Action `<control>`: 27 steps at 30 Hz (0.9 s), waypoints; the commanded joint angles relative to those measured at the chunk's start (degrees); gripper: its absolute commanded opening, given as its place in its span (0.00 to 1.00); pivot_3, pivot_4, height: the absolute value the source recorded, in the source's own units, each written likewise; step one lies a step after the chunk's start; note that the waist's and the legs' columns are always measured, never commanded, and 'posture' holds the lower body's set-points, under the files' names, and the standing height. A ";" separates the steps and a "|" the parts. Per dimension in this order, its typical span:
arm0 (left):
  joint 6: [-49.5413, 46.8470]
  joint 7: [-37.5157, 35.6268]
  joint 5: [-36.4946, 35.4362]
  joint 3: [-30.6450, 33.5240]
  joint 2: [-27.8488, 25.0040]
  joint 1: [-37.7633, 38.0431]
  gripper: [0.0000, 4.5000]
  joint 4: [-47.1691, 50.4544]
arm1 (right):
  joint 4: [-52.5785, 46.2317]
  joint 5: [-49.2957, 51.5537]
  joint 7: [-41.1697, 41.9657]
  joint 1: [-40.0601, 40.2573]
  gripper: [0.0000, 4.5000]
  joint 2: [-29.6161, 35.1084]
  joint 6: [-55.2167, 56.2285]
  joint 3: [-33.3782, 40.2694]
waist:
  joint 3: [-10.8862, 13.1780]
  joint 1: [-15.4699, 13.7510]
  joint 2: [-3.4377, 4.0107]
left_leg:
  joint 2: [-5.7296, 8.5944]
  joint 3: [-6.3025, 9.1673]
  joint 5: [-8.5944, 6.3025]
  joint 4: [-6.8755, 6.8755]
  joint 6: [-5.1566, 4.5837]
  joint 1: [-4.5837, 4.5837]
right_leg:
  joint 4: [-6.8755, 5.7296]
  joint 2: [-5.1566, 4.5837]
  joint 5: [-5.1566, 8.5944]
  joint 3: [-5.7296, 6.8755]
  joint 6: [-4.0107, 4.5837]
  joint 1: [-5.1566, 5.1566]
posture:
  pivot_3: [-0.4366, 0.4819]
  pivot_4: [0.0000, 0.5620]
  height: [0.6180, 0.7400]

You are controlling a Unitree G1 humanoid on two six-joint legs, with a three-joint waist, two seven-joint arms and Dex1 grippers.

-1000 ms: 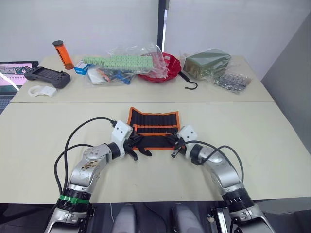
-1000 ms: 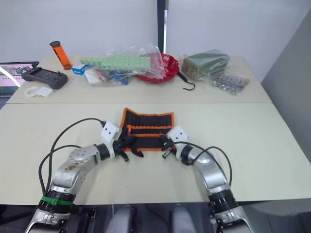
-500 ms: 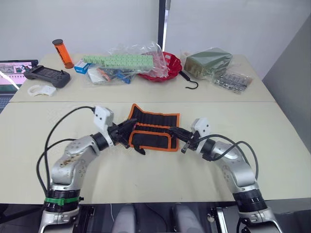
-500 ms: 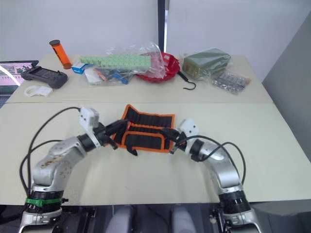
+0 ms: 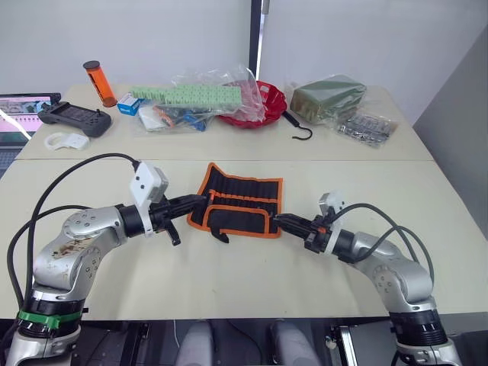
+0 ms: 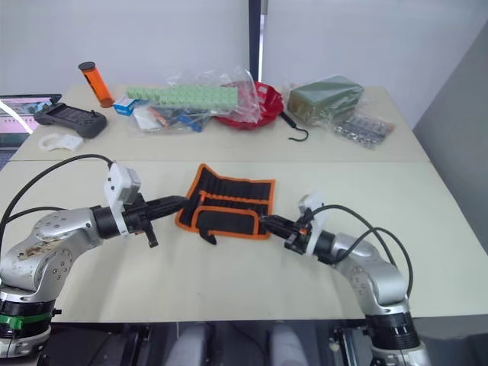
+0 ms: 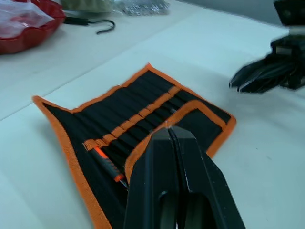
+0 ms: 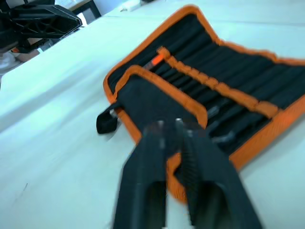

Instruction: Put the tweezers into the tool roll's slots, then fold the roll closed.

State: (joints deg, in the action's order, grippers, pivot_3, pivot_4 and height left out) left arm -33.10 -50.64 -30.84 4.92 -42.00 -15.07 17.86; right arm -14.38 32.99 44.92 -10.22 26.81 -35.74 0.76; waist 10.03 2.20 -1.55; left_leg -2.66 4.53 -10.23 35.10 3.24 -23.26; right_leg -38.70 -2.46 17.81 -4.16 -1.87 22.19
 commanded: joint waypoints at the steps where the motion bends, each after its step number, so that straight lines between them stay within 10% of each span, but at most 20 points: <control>1: 1.18 -2.15 -0.65 1.77 -1.23 -1.90 0.00 -1.85 | -3.35 2.48 -0.26 1.33 0.49 1.06 -1.69 2.24 | 0.00 0.08 0.00 | 0.00 0.00 0.00 -0.01 0.00 -0.01 | 0.00 0.00 0.00 0.00 0.00 0.01 | 0.48 0.27 1.00; 8: 1.70 -13.79 -3.31 6.12 -9.96 3.26 0.00 -1.51 | -3.70 9.47 -5.01 2.34 1.00 0.57 -11.05 6.87 | 0.02 0.69 -0.02 | -0.03 -0.02 0.00 -0.09 0.00 -0.05 | 0.06 0.01 0.00 -0.01 0.00 0.07 | 0.48 0.27 1.00; 27: 1.11 -10.61 -5.49 15.13 -11.44 11.13 0.00 4.54 | 12.14 9.33 -19.96 -17.84 1.00 -6.42 -27.85 4.76 | 0.15 0.59 0.11 | -0.10 -0.08 0.00 -0.23 -0.01 -0.06 | 0.17 0.06 -0.01 -0.04 0.06 0.13 | 0.48 0.27 1.00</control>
State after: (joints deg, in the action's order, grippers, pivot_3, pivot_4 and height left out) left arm -32.57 -61.71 -35.41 17.56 -53.32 -4.20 20.70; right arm -2.67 42.31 24.39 -27.23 20.46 -62.71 6.10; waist 10.18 2.79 -1.44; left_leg -2.76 4.45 -10.23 34.87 3.23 -23.31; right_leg -38.53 -2.41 17.80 -4.20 -1.81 22.32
